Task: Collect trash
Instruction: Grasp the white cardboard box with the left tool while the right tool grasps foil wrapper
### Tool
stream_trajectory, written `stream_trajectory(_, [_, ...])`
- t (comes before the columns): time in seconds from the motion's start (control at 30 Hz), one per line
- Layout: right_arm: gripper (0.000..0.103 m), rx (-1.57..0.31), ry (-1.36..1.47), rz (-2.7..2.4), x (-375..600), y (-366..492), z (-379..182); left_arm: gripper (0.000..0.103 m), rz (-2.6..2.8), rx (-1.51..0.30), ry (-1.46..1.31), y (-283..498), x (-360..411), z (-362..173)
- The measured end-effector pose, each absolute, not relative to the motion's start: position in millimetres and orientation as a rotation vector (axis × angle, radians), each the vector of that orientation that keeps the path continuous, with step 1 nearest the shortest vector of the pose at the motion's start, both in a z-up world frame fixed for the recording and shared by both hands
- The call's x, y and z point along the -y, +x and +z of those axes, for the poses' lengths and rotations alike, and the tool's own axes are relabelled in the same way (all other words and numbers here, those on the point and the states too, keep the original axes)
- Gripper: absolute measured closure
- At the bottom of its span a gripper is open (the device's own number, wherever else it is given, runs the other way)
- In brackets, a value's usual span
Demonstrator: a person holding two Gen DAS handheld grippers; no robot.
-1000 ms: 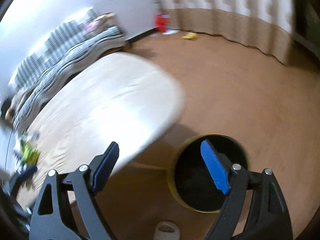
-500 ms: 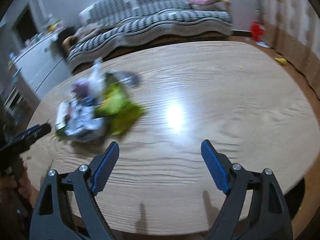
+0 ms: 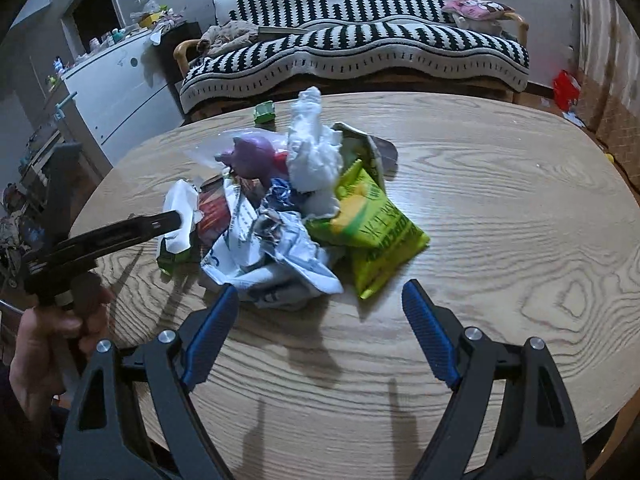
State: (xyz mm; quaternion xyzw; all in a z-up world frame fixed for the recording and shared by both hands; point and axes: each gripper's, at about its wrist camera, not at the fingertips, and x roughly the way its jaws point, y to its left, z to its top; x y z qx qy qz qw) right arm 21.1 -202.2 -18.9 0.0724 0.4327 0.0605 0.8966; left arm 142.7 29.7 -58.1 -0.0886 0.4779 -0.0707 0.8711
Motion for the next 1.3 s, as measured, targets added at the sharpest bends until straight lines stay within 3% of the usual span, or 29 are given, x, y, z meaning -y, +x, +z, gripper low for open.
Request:
stream_trajectory(0.1, [0.022,-0.891,0.121,0.118,197.7,23.9,-18.1,0.009,-0.132,-1.009,-0.163,150.7,-31.0,-66.1])
stream_trajectory(0.17, [0.022,-0.882,0.096,0.106,196.7,25.6,-17.8,0.03,-0.137,-0.997,-0.118,150.7,-27.0,-65.8])
stream_trajectory(0.23, [0.022,-0.874,0.076,0.101,194.8,28.3,-17.7,0.064,-0.16,-0.997,-0.102,147.9,-24.4,-64.0])
stream_trajectory(0.37, [0.025,-0.875,0.083,0.103,195.9,36.8,-21.1,0.067,-0.157,-0.99,-0.103,139.3,-30.2,-59.4])
stream_trajectory(0.6, [0.043,-0.922,0.112,0.121,190.8,62.1,-33.4,0.067,-0.123,-0.957,-0.067,129.3,-42.2,-51.3])
stream_trajectory(0.67, [0.049,-0.936,0.118,0.126,188.5,68.4,-37.8,0.067,-0.121,-0.953,-0.069,127.5,-44.3,-50.1])
stream_trajectory(0.73, [0.066,-0.946,0.138,0.145,186.6,71.8,-40.6,0.067,-0.121,-0.946,-0.067,124.6,-45.8,-48.3])
stream_trajectory(0.83, [0.081,-0.932,0.139,0.171,182.8,67.8,-38.6,0.067,-0.122,-0.937,-0.062,121.1,-45.9,-45.0])
stream_trajectory(1.3, [0.084,-0.713,0.168,0.269,209.1,11.7,12.4,0.067,-0.176,-0.849,-0.05,96.6,-12.1,-8.6])
